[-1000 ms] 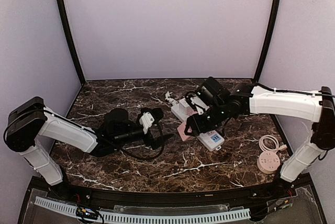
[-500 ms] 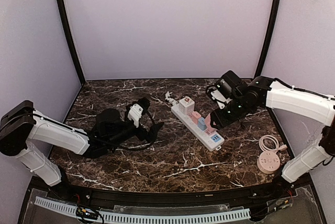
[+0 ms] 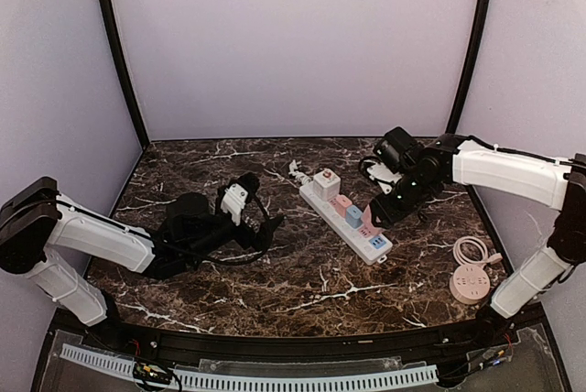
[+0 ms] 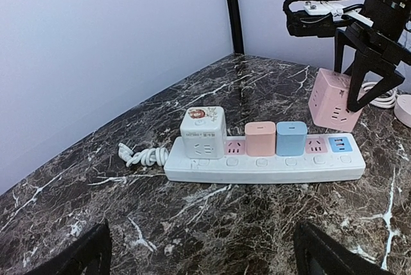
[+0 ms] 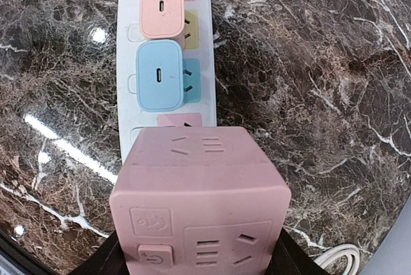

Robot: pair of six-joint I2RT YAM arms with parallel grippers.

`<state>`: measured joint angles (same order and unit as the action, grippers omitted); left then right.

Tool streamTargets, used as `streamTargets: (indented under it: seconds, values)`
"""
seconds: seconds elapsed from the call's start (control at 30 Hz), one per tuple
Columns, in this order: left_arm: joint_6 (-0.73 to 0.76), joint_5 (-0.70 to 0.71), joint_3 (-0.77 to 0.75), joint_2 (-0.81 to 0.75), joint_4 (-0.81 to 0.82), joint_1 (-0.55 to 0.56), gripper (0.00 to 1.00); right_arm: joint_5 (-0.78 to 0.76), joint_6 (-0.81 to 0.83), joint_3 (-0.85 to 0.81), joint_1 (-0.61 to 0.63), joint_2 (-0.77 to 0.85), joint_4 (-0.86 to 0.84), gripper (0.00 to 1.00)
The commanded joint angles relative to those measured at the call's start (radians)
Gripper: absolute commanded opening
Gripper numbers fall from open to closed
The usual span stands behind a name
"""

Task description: Insert the plug

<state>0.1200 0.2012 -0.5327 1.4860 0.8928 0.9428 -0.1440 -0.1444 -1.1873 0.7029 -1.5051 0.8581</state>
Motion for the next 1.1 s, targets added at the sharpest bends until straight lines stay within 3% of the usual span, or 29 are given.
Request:
streamTargets:
  seconds: [0.0,0.17,0.4,0.67,0.93,1.07]
  values:
    - [0.013,0.012,0.012,-0.025,-0.016,0.001,0.99,-0.003,0.011,-0.012,-0.016,-0.003,-0.014,0.0]
    - [0.023,-0.016,0.006,-0.025,-0.03,0.002,0.99,-0.114,-0.089,0.018,-0.029,0.022,0.027,0.0]
    - [0.031,-0.092,0.004,-0.041,-0.052,0.001,0.99,0.031,-0.071,0.064,-0.029,0.096,0.025,0.0]
    - [0.028,-0.144,-0.013,-0.038,-0.083,0.002,0.99,-0.063,-0.193,0.121,-0.03,0.129,0.013,0.0]
    - [0.013,-0.369,-0.083,0.029,-0.133,0.002,0.99,-0.214,-0.379,0.169,-0.03,0.221,0.07,0.0]
    - [0.002,-0.431,-0.103,0.053,-0.133,0.006,0.99,-0.176,-0.412,0.223,-0.031,0.275,0.002,0.0]
